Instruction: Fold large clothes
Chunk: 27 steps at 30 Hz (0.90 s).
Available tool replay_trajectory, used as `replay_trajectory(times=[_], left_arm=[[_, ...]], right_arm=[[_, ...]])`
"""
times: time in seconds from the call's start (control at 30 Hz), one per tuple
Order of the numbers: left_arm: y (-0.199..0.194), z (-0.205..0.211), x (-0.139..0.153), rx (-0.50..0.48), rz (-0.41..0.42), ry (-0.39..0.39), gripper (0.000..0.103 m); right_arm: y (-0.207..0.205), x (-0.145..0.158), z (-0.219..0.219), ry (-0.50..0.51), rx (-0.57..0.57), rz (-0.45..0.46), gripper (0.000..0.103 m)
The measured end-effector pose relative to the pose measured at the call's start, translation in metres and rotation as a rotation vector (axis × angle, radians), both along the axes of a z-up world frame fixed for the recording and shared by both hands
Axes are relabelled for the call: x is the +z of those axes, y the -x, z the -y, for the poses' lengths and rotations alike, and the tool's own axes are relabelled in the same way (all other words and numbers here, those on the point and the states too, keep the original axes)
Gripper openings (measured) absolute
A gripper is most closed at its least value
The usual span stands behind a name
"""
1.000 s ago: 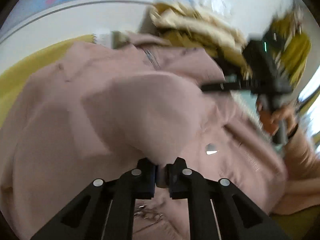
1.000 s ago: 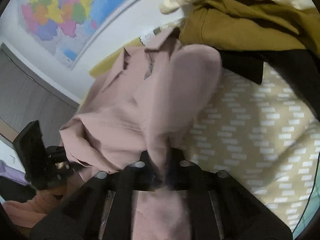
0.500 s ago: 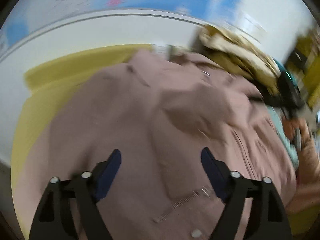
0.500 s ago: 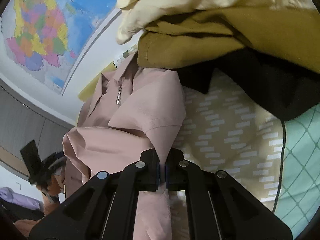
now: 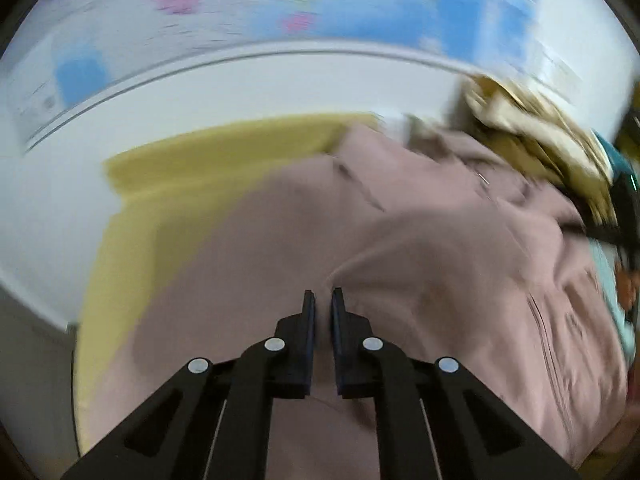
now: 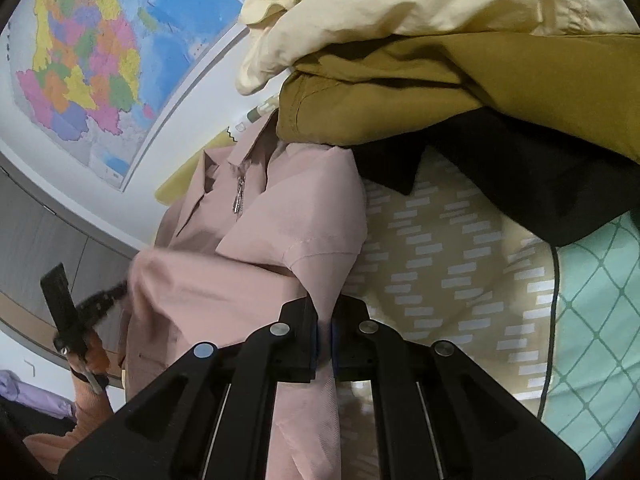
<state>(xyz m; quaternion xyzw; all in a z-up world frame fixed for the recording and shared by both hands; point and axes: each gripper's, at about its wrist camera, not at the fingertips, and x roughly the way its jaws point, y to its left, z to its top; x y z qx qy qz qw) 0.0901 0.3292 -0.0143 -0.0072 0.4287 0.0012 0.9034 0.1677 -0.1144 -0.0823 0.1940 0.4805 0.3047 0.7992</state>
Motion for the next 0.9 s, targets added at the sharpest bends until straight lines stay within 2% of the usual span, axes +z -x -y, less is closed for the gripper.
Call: replay_trajectory(times=[0.03,0.1,0.13,0.17,0.2,0.23,0.33,0.37,0.4,0.43,0.47,0.53,0.6,0.67,0.7,0.73,0.77,0.8,0.83,0.87,0.9], left_arm=[[-0.004,-0.008,0.004,0.075,0.001,-0.061,0.015],[-0.010,-0.018,0.004,0.162,-0.010,-0.167,0.035],[-0.012,-0.022,0.004,0.165,-0.020,-0.143,0.055],[-0.011,-0.026,0.004,0.133,-0.027,-0.057,0.064],[-0.007,-0.028,0.002,0.093,-0.034,0.018,0.065],[-0.005,-0.024,-0.002,0.061,-0.045,0.030,0.065],[0.006,-0.005,-0.015,-0.017,-0.066,-0.022,0.081],[0.010,-0.004,-0.020,-0.030,-0.081,-0.028,0.083],[0.012,-0.001,-0.027,-0.045,-0.107,-0.023,0.083],[0.014,0.002,-0.031,-0.056,-0.126,-0.020,0.083],[0.014,0.009,-0.038,-0.078,-0.146,-0.036,0.083],[0.018,0.015,-0.043,-0.089,-0.130,-0.096,0.083],[0.030,0.022,-0.040,-0.141,-0.090,-0.123,0.085],[0.038,0.030,-0.040,-0.182,-0.069,-0.134,0.090],[0.038,0.033,-0.042,-0.190,-0.079,-0.141,0.090],[0.038,0.036,-0.045,-0.191,-0.090,-0.145,0.085],[0.037,0.037,-0.051,-0.188,-0.108,-0.158,0.063],[0.036,0.038,-0.054,-0.185,-0.116,-0.164,0.054],[0.037,0.036,-0.055,-0.176,-0.117,-0.150,0.034],[0.039,0.035,-0.053,-0.174,-0.107,-0.136,0.018],[0.043,0.033,-0.048,-0.176,-0.086,-0.115,0.014]], right_arm=[[0.000,0.000,0.000,0.000,0.001,0.005,0.005],[0.000,0.000,0.001,0.020,-0.014,0.010,0.005],[-0.001,-0.001,0.002,0.011,-0.017,0.004,0.005],[-0.001,-0.003,0.002,0.009,-0.022,-0.002,0.005],[-0.001,-0.004,0.002,0.010,-0.023,-0.005,0.005],[0.000,-0.004,0.002,0.016,-0.021,-0.006,0.006],[0.003,-0.001,0.005,0.040,-0.037,-0.001,0.016],[0.005,0.004,0.005,0.068,-0.049,0.013,0.030],[0.007,0.008,0.005,0.081,-0.053,0.028,0.051],[0.012,0.016,0.007,0.084,-0.063,0.055,0.057],[0.017,0.022,0.007,0.093,-0.075,0.085,0.060],[0.029,0.037,0.003,0.123,-0.063,0.144,0.060],[0.043,0.049,-0.007,0.150,-0.019,0.205,0.068],[0.058,0.058,-0.028,0.193,0.068,0.265,0.069],[0.064,0.060,-0.038,0.220,0.103,0.290,0.069],[0.070,0.059,-0.054,0.260,0.154,0.316,0.069],[0.073,0.057,-0.067,0.298,0.188,0.337,0.069],[0.073,0.056,-0.076,0.324,0.201,0.350,0.069],[0.072,0.051,-0.089,0.344,0.229,0.352,0.069],[0.069,0.045,-0.101,0.346,0.259,0.339,0.066],[0.068,0.041,-0.107,0.349,0.273,0.330,0.056]])
